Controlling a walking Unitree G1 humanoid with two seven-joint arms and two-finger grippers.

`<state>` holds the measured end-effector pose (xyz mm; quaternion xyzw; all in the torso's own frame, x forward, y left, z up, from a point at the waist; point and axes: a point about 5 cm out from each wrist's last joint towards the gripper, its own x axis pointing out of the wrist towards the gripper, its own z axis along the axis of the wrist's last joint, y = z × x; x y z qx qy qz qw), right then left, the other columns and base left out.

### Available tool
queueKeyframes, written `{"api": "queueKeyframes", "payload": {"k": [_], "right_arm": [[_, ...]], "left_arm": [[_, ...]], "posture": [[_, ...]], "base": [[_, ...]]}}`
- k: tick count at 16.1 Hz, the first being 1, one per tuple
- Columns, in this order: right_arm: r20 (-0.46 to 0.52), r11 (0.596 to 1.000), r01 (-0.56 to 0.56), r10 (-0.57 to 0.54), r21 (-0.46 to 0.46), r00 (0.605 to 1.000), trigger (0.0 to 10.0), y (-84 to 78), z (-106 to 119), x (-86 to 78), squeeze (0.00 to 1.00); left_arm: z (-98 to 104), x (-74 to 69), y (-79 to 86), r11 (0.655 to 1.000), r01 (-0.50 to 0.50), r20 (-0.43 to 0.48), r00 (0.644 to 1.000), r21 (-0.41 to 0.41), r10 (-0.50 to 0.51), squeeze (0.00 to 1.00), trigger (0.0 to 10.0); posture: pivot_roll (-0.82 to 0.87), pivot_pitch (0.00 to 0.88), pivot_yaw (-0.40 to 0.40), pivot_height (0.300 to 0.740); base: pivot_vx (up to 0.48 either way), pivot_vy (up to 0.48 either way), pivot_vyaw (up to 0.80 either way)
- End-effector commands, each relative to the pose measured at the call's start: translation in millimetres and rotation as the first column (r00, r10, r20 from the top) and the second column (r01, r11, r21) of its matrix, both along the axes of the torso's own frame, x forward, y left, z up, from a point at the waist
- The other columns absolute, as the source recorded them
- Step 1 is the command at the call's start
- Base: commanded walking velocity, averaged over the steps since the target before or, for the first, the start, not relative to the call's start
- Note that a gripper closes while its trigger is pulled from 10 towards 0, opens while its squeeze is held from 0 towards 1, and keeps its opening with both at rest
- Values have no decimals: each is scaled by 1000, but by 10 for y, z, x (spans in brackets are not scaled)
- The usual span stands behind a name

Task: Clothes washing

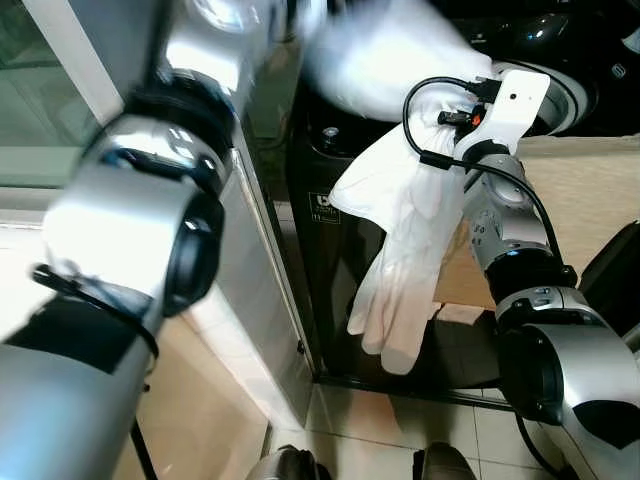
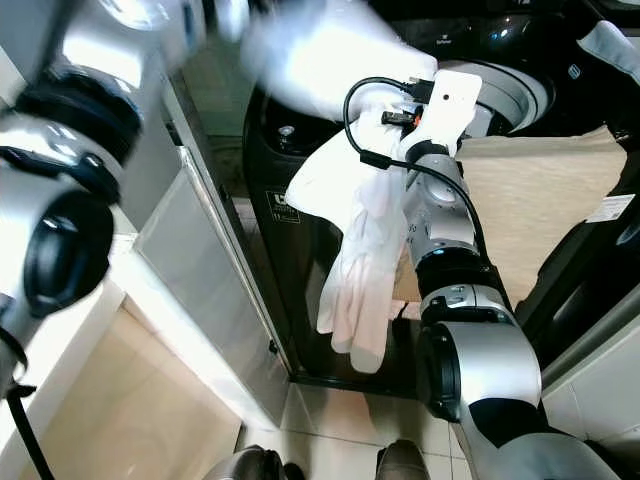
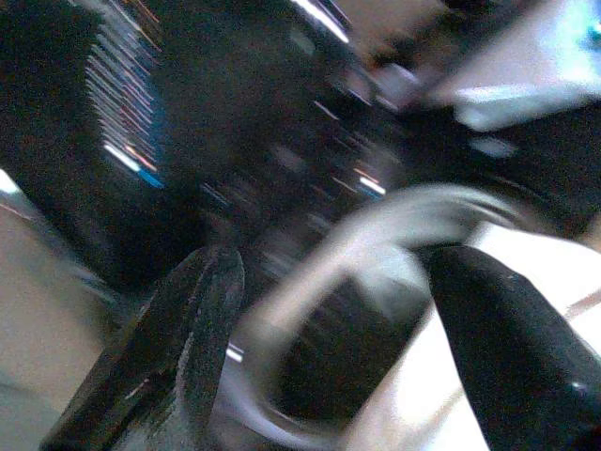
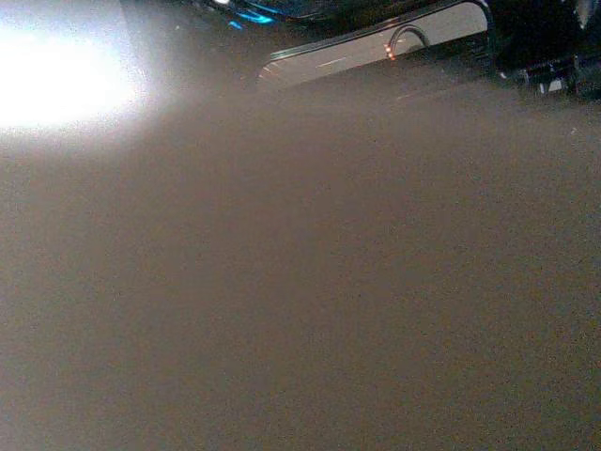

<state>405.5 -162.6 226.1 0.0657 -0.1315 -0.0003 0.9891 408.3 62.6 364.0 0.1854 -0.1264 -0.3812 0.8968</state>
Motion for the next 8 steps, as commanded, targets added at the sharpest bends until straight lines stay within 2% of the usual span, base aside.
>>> {"api": "queueKeyframes", "payload": {"k": [1,2,3,5,6,7,8], "right_arm": [[62,1000,2,-2,10,998,0,5,181,5,0],[60,1000,3,-3,7,998,0,0,179,6,0],[59,1000,4,-4,6,998,0,-2,179,8,0],[57,1000,6,-6,2,998,0,-10,197,17,0],[62,1000,18,-18,9,998,0,-45,266,40,0],[102,999,30,-32,17,994,0,-92,500,74,0],[111,999,30,-32,20,993,0,-99,551,79,0]], "left_arm": [[-94,5,19,999,46,-88,995,-2,-46,1000,10000],[-234,-34,-45,985,164,-167,974,48,-154,1000,10000],[-323,-61,-69,969,231,-203,956,91,-209,1000,10000],[-335,-90,-51,950,286,-211,943,125,-256,1000,10000],[-226,-134,-54,938,332,-181,933,103,-310,1000,10000],[-116,-185,-78,931,362,-147,925,52,-351,1000,10000],[-106,-195,-82,929,369,-144,922,44,-359,1000,10000]], "posture": [[-235,0,135,714],[-237,0,132,714],[-236,0,132,714],[-228,0,132,714],[-224,0,129,714],[-218,0,123,714],[-218,0,123,714]], "base": [[0,0,0],[0,0,0],[0,0,0],[0,0,0],[0,0,0],[0,0,0],[0,0,0]]}}
